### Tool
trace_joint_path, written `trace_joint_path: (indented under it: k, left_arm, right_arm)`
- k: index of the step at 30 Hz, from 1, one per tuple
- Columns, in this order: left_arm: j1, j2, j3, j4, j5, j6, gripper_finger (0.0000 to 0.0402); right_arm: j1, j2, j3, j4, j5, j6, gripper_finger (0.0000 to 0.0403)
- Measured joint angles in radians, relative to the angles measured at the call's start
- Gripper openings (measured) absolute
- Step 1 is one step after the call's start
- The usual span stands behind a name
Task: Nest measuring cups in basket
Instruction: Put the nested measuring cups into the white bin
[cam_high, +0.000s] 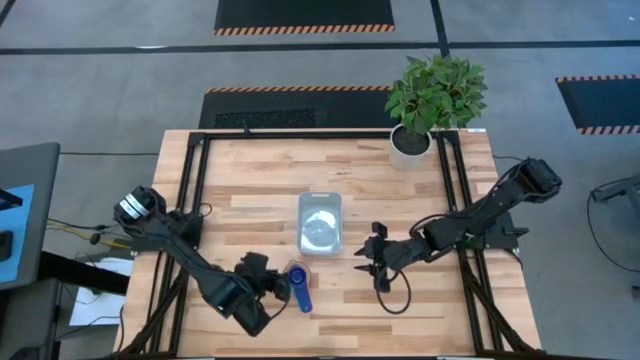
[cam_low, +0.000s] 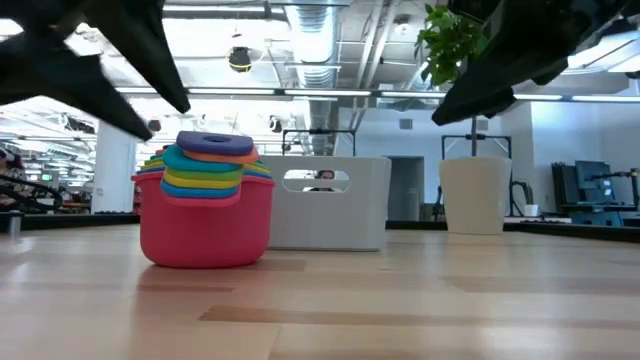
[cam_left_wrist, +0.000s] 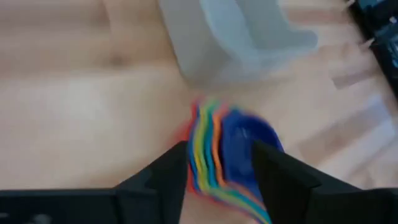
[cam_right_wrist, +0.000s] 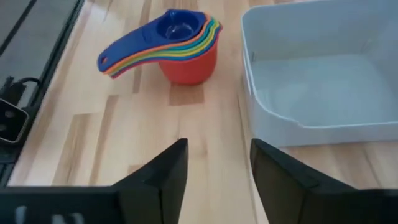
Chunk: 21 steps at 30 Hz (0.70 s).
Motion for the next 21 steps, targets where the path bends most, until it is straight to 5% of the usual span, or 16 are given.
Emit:
trace_joint_path:
  k: [4, 14, 21]
  left_arm:
    - [-0.001, 0.007, 0.000, 0.044, 0.139, -0.009, 0.0209]
    - [0.047, 0.007, 0.000, 0.040, 0.132, -0.022, 0.0313]
    - [0.132, 0.007, -0.038, 0.090, 0.278, 0.179, 0.0347]
  right_arm:
    - [0.001, 0.000, 0.000, -0.015, 0.013, 0.019, 0.0212]
    - [0.004, 0.000, 0.000, -0.072, 0.054, 0.019, 0.0217]
    - [0.007, 0.000, 0.000, -0.085, 0.053, 0.014, 0.0217]
